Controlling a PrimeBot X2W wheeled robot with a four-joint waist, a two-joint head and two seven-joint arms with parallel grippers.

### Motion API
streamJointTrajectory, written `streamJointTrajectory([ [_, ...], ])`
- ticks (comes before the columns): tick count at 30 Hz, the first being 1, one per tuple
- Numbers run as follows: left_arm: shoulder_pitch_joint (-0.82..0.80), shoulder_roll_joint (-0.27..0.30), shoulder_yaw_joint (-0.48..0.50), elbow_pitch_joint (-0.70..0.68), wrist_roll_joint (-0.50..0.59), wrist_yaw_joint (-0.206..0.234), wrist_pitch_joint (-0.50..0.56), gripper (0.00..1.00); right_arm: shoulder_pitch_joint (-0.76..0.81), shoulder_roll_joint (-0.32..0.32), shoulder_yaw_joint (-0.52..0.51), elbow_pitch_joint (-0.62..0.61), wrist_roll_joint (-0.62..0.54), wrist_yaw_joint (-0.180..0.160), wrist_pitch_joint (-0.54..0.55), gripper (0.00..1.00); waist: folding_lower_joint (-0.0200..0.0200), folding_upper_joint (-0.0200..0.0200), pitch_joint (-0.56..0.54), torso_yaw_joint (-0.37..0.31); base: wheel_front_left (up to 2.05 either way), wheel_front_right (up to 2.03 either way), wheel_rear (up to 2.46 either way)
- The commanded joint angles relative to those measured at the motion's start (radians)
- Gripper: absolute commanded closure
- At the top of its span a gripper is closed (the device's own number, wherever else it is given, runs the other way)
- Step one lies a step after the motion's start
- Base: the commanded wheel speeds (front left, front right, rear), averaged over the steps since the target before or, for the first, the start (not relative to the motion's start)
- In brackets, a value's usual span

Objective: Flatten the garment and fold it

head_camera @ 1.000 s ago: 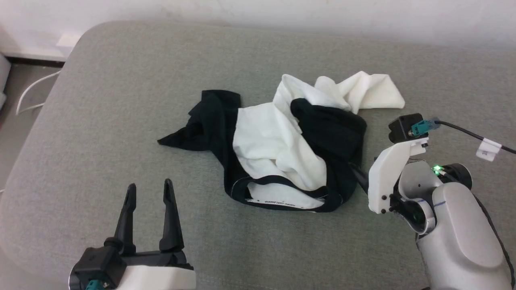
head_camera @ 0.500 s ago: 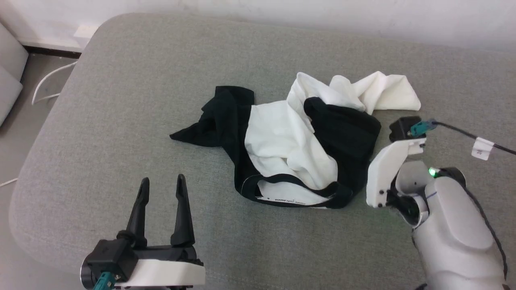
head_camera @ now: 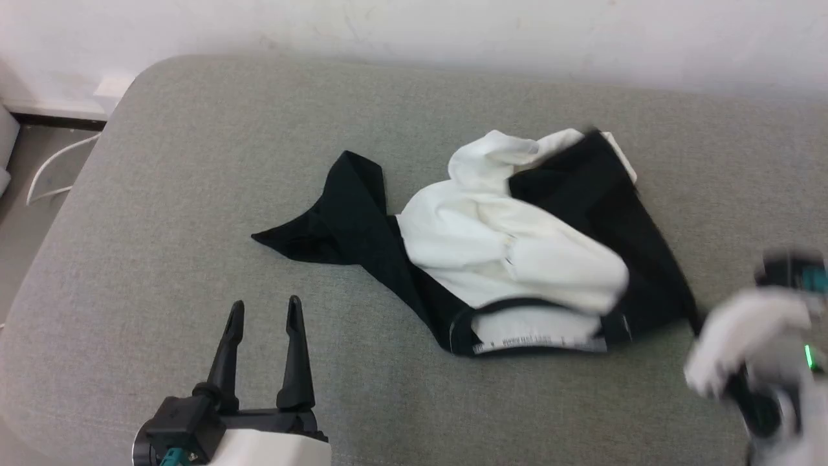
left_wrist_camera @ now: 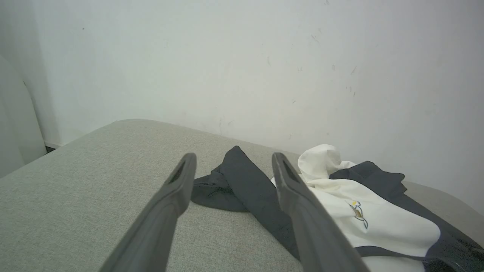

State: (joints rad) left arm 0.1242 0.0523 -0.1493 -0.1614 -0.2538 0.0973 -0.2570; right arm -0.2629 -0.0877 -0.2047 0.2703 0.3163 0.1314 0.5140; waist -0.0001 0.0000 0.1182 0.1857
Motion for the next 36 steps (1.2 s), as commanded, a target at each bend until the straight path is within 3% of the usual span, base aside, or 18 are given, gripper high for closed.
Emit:
streamJointTrajectory([
  [1, 0.007, -0.002, 0.0, 0.0, 0.002, -0.004, -0.005, 0.0, 0.081, 0.011, -0.027, -0.036, 0.016, -0.001, 0.025, 1.0, 0.0001, 0.0, -0.003, -0.005, 0.0, 0.0, 0.0],
  [6, 0.006, -0.002, -0.004, 0.002, -0.002, -0.008, -0.005, 0.0, 0.301, 0.034, -0.104, -0.144, 0.017, -0.001, 0.066, 1.0, 0.0001, 0.0, 0.005, -0.009, 0.0, 0.0, 0.0],
  [11, 0.002, -0.002, -0.002, 0.01, 0.0, -0.013, -0.005, 0.0, 0.367, 0.037, -0.086, -0.142, 0.031, -0.001, 0.029, 1.0, 0.0001, 0.0, 0.007, -0.014, 0.0, 0.0, 0.0],
  [13, 0.001, -0.002, 0.0, 0.011, 0.001, -0.012, -0.005, 0.0, 0.354, 0.037, -0.069, -0.148, 0.036, -0.001, 0.008, 0.0, 0.0001, 0.0, 0.005, -0.018, 0.0, 0.0, 0.0],
  [17, -0.001, -0.002, 0.003, 0.011, 0.001, -0.009, -0.005, 0.0, 0.302, 0.037, -0.049, -0.236, 0.031, -0.001, 0.019, 0.0, 0.0001, 0.0, 0.002, -0.023, 0.0, 0.0, 0.0],
  [24, -0.006, -0.002, -0.002, 0.002, -0.008, 0.002, -0.005, 0.0, 0.144, 0.012, -0.074, -0.478, -0.028, -0.001, 0.152, 0.0, 0.0001, 0.0, 0.019, -0.027, 0.0, 0.0, 0.0],
  [31, -0.035, -0.002, -0.019, -0.001, -0.015, 0.001, -0.005, 0.0, -0.002, -0.052, -0.03, -0.337, -0.083, -0.001, 0.3, 0.0, 0.0001, 0.0, 0.066, -0.014, 0.0, 0.0, 0.0],
  [36, -0.064, -0.002, -0.027, 0.002, -0.018, -0.001, -0.005, 0.0, -0.069, -0.076, 0.007, -0.221, -0.134, -0.001, 0.326, 0.0, 0.0001, 0.0, 0.104, 0.013, 0.0, 0.0, 0.0],
])
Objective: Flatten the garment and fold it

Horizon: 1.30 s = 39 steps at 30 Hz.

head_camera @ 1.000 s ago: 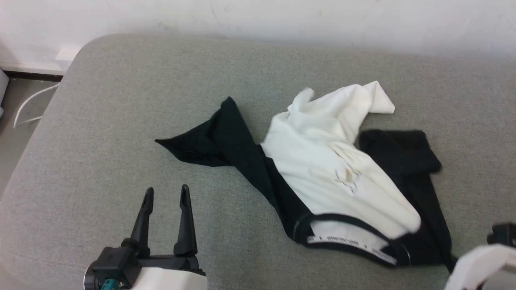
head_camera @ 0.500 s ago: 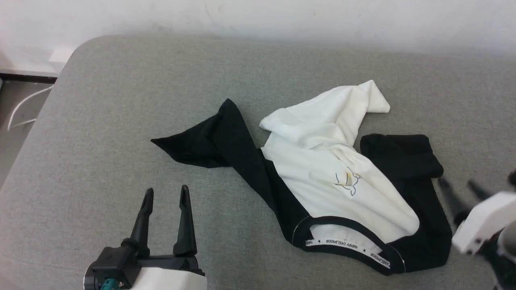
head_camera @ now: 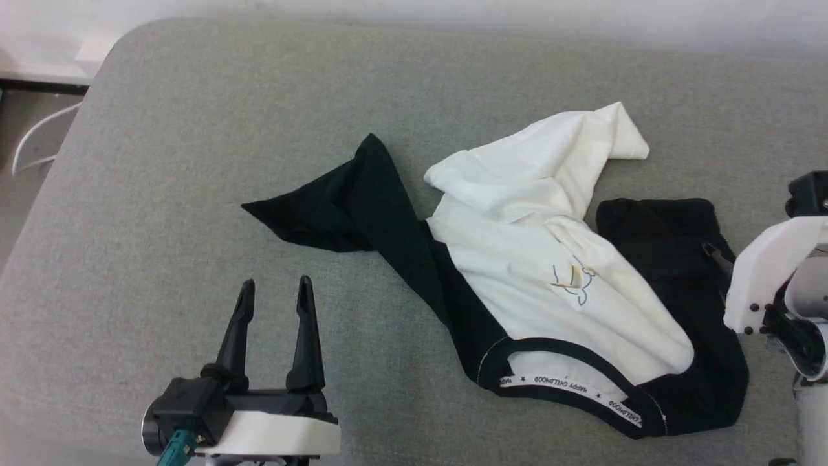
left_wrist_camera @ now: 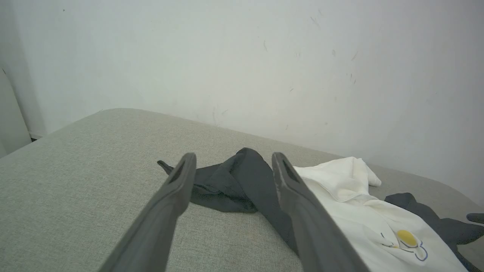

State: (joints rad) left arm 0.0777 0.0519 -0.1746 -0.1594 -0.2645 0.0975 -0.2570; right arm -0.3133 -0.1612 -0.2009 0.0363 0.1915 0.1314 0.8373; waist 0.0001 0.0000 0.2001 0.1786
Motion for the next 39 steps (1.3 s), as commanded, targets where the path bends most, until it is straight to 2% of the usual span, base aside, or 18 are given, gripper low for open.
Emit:
streamJointTrajectory([
  [1, -0.021, -0.002, -0.003, 0.001, -0.009, -0.001, -0.005, 0.0, -0.028, -0.003, 0.005, 0.031, -0.014, -0.001, 0.0, 0.0, -0.0001, 0.0, 0.03, 0.026, 0.0, 0.0, 0.0],
  [10, -0.04, -0.002, 0.0, 0.002, -0.011, 0.0, -0.005, 0.0, -0.076, 0.007, -0.038, 0.181, -0.064, -0.001, -0.017, 0.0, -0.0001, 0.0, 0.065, 0.058, 0.0, 0.0, 0.0],
  [11, -0.04, -0.002, 0.001, 0.001, -0.011, -0.001, -0.005, 0.0, -0.08, 0.012, -0.042, 0.19, -0.066, -0.001, -0.016, 0.46, -0.0001, 0.0, 0.066, 0.058, 0.0, 0.0, 0.0],
  [12, -0.04, -0.002, 0.003, 0.001, -0.011, -0.001, -0.005, 0.0, -0.085, 0.015, -0.041, 0.194, -0.067, -0.001, -0.019, 0.68, -0.0001, 0.0, 0.068, 0.057, 0.0, 0.0, 0.0],
  [13, -0.04, -0.002, 0.006, 0.0, -0.011, -0.001, -0.005, 0.0, -0.091, 0.017, -0.037, 0.195, -0.066, -0.001, -0.026, 1.0, -0.0001, 0.0, 0.068, 0.055, 0.0, 0.0, 0.0],
  [20, -0.042, -0.002, 0.007, 0.001, -0.009, 0.004, -0.005, 0.0, -0.16, -0.009, -0.019, 0.148, -0.044, -0.001, -0.098, 1.0, -0.0001, 0.0, 0.062, 0.029, 0.0, 0.0, 0.0],
  [26, -0.044, -0.002, -0.002, -0.004, -0.012, 0.002, -0.005, 0.0, -0.276, -0.092, -0.065, 0.108, -0.087, -0.001, -0.189, 1.0, -0.0001, 0.0, 0.084, 0.022, 0.0, 0.0, 0.0],
  [36, -0.094, -0.002, -0.031, -0.013, -0.022, -0.004, -0.005, 0.0, -0.495, -0.254, -0.186, 0.241, -0.323, -0.001, -0.357, 1.0, -0.0001, 0.0, 0.195, 0.082, 0.0, 0.0, 0.0],
  [39, -0.107, -0.002, -0.038, -0.013, -0.024, -0.004, -0.005, 0.0, -0.526, -0.283, -0.231, 0.284, -0.396, -0.001, -0.394, 1.0, -0.0001, 0.0, 0.224, 0.098, 0.0, 0.0, 0.0],
])
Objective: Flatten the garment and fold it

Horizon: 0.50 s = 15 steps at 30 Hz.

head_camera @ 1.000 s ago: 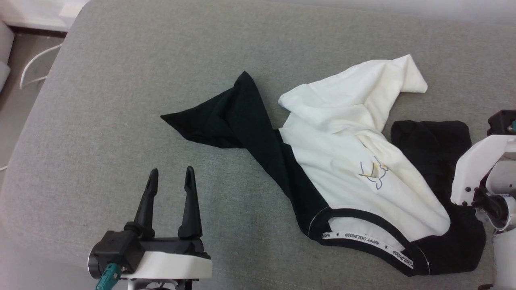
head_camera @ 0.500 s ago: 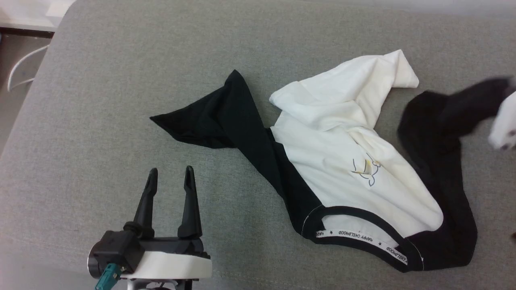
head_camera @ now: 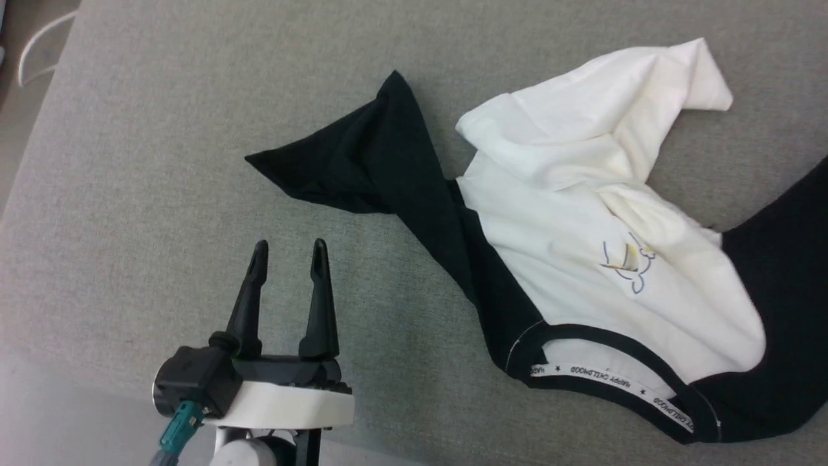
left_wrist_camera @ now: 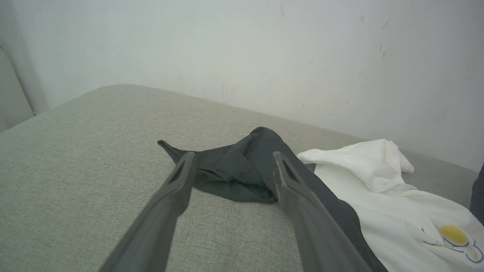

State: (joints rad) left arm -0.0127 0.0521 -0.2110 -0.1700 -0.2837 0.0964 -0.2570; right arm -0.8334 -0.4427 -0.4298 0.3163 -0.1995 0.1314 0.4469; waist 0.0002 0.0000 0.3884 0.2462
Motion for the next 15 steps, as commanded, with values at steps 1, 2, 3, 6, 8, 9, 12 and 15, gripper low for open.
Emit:
streamJointTrajectory([
  [1, -0.02, -0.002, -0.004, -0.002, -0.005, -0.003, -0.005, 0.0, -0.012, -0.005, -0.023, 0.017, -0.027, -0.001, -0.008, 1.0, -0.0002, 0.0, 0.043, 0.035, 0.0, 0.0, 0.0],
  [2, -0.025, -0.002, -0.006, -0.002, -0.006, -0.004, -0.005, 0.0, -0.015, -0.008, -0.044, 0.028, -0.05, -0.001, -0.012, 1.0, -0.0002, 0.0, 0.05, 0.04, 0.0, 0.0, 0.0],
  [3, -0.03, -0.002, -0.007, -0.002, -0.006, -0.005, -0.005, 0.0, -0.018, -0.01, -0.063, 0.042, -0.07, -0.001, -0.014, 1.0, -0.0002, 0.0, 0.055, 0.044, 0.0, 0.0, 0.0],
  [6, -0.038, -0.002, -0.005, -0.002, -0.005, -0.003, -0.005, 0.0, -0.031, 0.012, -0.123, 0.082, -0.11, -0.001, -0.024, 0.0, -0.0002, 0.0, 0.061, 0.043, 0.0, 0.0, 0.0],
  [8, -0.04, -0.002, -0.004, 0.0, 0.0, -0.005, -0.005, 0.0, -0.038, 0.035, -0.141, 0.106, -0.123, -0.001, -0.037, 0.0, -0.0002, 0.0, 0.058, 0.035, 0.0, 0.0, 0.0],
  [9, -0.04, -0.002, -0.003, 0.002, 0.003, -0.005, -0.005, 0.0, -0.044, 0.047, -0.15, 0.117, -0.127, -0.001, -0.046, 0.0, -0.0002, 0.0, 0.054, 0.029, 0.0, 0.0, 0.0],
  [12, -0.039, -0.002, 0.004, 0.008, 0.01, -0.009, -0.005, 0.0, -0.057, 0.07, -0.16, 0.15, -0.132, -0.001, -0.074, 0.0, -0.0002, 0.0, 0.034, 0.007, 0.0, 0.0, 0.0],
  [15, -0.034, -0.002, 0.011, 0.011, 0.018, -0.014, -0.005, 0.0, -0.064, 0.084, -0.151, 0.164, -0.105, -0.001, -0.105, 0.0, -0.0002, 0.0, 0.004, -0.016, 0.0, 0.0, 0.0],
])
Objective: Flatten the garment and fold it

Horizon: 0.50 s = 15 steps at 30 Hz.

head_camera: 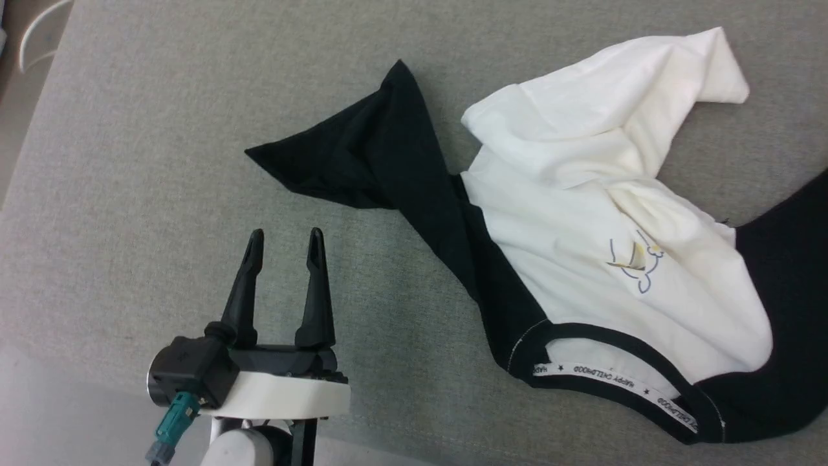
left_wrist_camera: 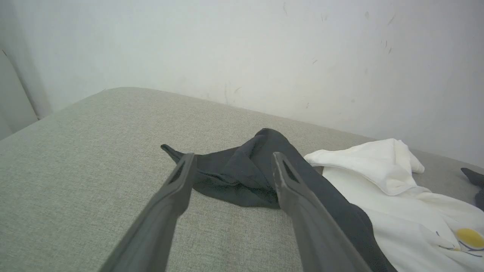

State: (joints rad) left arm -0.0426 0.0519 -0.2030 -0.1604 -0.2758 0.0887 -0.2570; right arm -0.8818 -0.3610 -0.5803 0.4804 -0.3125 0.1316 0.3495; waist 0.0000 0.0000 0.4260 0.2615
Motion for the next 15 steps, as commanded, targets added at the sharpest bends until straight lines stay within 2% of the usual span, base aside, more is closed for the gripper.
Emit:
streamJointTrajectory([
  [1, -0.002, -0.002, 0.005, 0.002, 0.014, -0.007, -0.005, 0.0, -0.018, 0.009, 0.002, -0.003, 0.026, -0.001, -0.022, 0.0, 0.0, 0.0, -0.044, -0.039, 0.0, 0.0, 0.0],
  [8, 0.032, -0.002, 0.031, 0.002, 0.031, -0.012, -0.005, 0.0, 0.088, 0.076, 0.091, -0.105, 0.227, -0.001, -0.129, 0.0, 0.0, 0.0, -0.117, -0.084, 0.0, 0.0, 0.0],
  [13, 0.062, -0.002, 0.056, -0.003, 0.048, -0.018, -0.005, 0.0, 0.316, 0.158, 0.148, -0.309, 0.346, -0.001, -0.211, 0.0, 0.0, 0.0, -0.164, -0.112, 0.0, 0.0, 0.0],
  [15, 0.072, -0.002, 0.065, -0.01, 0.051, -0.019, -0.005, 0.0, 0.421, 0.214, 0.144, -0.404, 0.375, -0.001, -0.254, 0.0, 0.0, 0.0, -0.177, -0.121, 0.0, 0.0, 0.0],
])
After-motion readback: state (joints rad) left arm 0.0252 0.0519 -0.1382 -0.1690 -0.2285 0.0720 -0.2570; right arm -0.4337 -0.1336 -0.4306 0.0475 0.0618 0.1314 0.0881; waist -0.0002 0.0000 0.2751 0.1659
